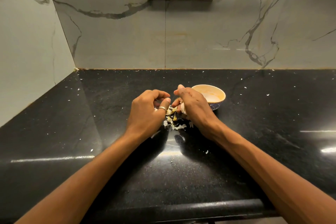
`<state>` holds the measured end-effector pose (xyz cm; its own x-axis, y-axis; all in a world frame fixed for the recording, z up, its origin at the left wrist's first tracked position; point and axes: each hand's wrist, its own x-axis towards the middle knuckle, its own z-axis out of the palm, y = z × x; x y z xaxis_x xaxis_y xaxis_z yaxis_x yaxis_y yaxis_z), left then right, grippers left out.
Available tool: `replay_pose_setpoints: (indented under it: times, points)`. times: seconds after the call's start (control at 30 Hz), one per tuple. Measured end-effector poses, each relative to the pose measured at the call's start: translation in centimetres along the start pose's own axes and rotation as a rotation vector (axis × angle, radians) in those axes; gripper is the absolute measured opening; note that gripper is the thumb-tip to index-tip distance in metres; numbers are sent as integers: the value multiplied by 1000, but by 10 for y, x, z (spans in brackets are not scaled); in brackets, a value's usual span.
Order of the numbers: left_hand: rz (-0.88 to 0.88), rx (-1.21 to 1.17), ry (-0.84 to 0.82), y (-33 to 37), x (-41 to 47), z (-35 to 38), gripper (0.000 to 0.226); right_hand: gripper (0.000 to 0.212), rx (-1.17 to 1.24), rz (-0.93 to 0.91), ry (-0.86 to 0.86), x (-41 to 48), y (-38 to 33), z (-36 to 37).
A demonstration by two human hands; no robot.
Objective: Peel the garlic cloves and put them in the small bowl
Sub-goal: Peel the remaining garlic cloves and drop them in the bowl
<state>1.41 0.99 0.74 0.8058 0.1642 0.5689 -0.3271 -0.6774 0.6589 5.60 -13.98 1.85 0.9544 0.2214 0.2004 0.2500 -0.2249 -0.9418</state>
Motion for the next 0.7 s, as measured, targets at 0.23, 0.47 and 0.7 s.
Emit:
replay_pose_setpoints:
  times: [0.23,0.47,0.7]
  points:
    - [59,-90,-115,-2,-2,4,11,49,253,61,-98,3,4,3]
    - [57,-84,-186,-5,0,3,23,68,406,90,-185,1,0,5]
    - [29,-94,-280,-4,0,1,26,69,334,104,-255,2,2,5]
